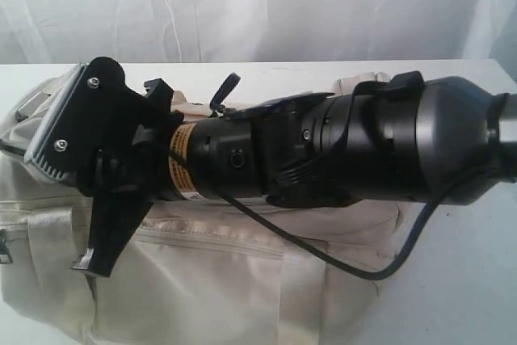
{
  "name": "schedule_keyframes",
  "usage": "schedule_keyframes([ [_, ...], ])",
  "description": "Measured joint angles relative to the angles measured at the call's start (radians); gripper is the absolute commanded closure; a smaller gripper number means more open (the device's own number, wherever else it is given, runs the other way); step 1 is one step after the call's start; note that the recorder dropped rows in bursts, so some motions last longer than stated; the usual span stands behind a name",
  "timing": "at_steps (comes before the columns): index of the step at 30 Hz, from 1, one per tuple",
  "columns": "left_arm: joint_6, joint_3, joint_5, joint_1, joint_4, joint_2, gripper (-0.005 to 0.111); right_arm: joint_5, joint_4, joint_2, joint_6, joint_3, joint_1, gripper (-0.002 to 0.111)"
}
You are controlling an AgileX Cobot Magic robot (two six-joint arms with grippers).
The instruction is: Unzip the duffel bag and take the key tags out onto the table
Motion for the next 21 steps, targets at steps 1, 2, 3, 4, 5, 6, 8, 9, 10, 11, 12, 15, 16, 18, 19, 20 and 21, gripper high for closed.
schedule_keyframes([
  [1, 0.0, 0.004, 0.0, 0.0, 0.005, 0.0, 0.107, 0.0, -0.005, 0.0, 0.01, 0.0, 0.0, 0.108],
  [2, 0.0, 0.009, 0.0, 0.0, 0.011, 0.0, 0.107, 0.0, -0.018, 0.0, 0.026, 0.0, 0.0, 0.108],
  [3, 0.0, 0.011, 0.0, 0.0, 0.013, 0.0, 0.107, 0.0, -0.033, -0.001, 0.042, 0.0, 0.0, 0.108],
  [4, 0.0, 0.011, 0.0, 0.0, 0.016, 0.0, 0.107, 0.0, -0.044, -0.001, 0.054, 0.0, 0.0, 0.108],
  [5, 0.0, 0.011, 0.0, 0.0, 0.017, 0.0, 0.107, 0.0, -0.059, -0.001, 0.069, 0.0, 0.0, 0.108],
  [6, 0.0, 0.011, 0.0, 0.0, 0.018, 0.0, 0.107, 0.0, -0.074, -0.001, 0.077, -0.002, 0.0, 0.108],
  [8, 0.0, 0.011, -0.002, 0.0, 0.025, 0.0, 0.107, -0.002, -0.096, -0.003, 0.09, -0.002, 0.0, 0.108],
  [9, 0.0, 0.011, -0.006, 0.0, 0.031, 0.0, 0.107, -0.003, -0.102, -0.002, 0.092, -0.002, 0.0, 0.108],
  [10, 0.0, 0.011, -0.008, 0.0, 0.034, 0.0, 0.107, -0.004, -0.103, -0.002, 0.094, -0.002, 0.0, 0.108],
  [11, 0.0, 0.011, -0.008, 0.0, 0.039, 0.0, 0.107, -0.005, -0.104, -0.004, 0.096, -0.002, 0.0, 0.108],
  [12, 0.0, 0.011, -0.008, 0.0, 0.041, 0.0, 0.107, -0.005, -0.106, -0.004, 0.104, -0.002, 0.0, 0.108],
  [15, 0.0, 0.011, -0.008, 0.0, 0.047, 0.002, 0.107, -0.005, -0.108, -0.004, 0.113, -0.002, 0.0, 0.108],
  [16, 0.0, 0.011, -0.003, 0.0, 0.049, 0.002, 0.107, -0.006, -0.108, -0.004, 0.113, -0.002, 0.0, 0.108],
  [18, 0.0, 0.011, 0.008, 0.0, 0.056, 0.002, 0.107, -0.006, -0.11, -0.004, 0.118, -0.003, 0.0, 0.108],
  [19, 0.0, 0.013, 0.016, 0.0, 0.061, 0.002, 0.107, -0.008, -0.11, -0.004, 0.117, -0.003, 0.0, 0.108],
  [20, 0.0, 0.014, 0.021, 0.0, 0.068, 0.004, 0.107, -0.008, -0.112, -0.004, 0.117, -0.003, 0.0, 0.108],
  [21, 0.0, 0.013, 0.023, 0.0, 0.07, 0.004, 0.107, -0.01, -0.113, -0.004, 0.117, -0.003, 0.0, 0.108],
])
